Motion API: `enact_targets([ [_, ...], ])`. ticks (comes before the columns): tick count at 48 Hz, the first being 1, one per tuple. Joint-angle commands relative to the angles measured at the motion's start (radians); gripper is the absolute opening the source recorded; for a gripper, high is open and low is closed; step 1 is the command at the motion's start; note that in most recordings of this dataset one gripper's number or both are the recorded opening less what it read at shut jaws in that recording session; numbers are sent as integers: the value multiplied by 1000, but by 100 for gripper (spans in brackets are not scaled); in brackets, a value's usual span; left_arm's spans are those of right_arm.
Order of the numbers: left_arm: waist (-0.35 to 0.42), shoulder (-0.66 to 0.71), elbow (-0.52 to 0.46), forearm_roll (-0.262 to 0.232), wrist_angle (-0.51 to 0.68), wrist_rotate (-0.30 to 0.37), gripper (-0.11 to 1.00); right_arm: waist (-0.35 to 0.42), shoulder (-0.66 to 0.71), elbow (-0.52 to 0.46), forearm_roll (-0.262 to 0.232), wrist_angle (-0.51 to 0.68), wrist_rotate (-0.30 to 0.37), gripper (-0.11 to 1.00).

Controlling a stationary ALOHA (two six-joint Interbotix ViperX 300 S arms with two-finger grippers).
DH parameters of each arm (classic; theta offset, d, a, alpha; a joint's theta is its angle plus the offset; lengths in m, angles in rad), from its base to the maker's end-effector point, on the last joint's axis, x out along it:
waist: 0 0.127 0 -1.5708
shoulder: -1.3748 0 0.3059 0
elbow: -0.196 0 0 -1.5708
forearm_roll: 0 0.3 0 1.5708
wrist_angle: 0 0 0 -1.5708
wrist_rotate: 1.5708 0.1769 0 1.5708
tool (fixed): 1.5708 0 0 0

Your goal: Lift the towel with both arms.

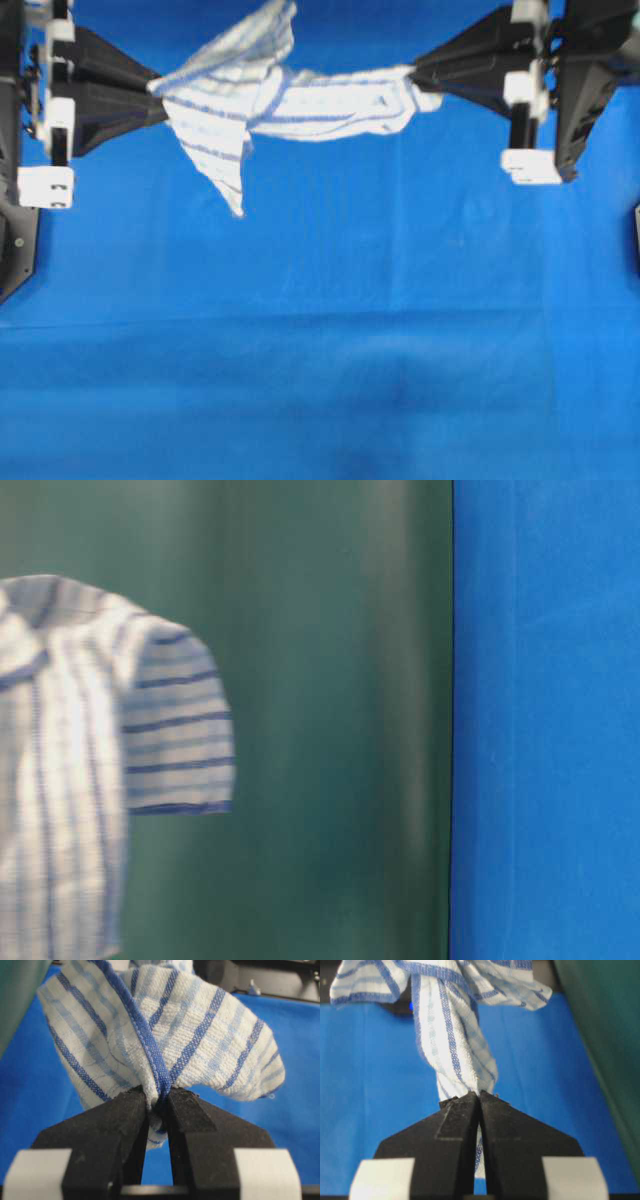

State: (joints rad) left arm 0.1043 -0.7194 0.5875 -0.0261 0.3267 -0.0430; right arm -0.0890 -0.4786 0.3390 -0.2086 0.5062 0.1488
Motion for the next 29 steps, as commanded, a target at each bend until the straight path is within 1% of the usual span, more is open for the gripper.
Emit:
enact_targets([
  [1, 2, 8, -67, 0, 26, 3, 7, -5, -15, -49, -2, 11, -12, 1],
  [6, 3, 12, -87, -2, 38, 5, 7, -5, -15, -57, -3, 14, -17, 1],
  [21, 3, 12, -87, 0, 34, 3, 7, -5, -17, -55, -3, 20, -23, 1],
  [29, 3, 12, -87, 3, 32, 15, 7, -5, -21, -54, -2, 18, -23, 2],
])
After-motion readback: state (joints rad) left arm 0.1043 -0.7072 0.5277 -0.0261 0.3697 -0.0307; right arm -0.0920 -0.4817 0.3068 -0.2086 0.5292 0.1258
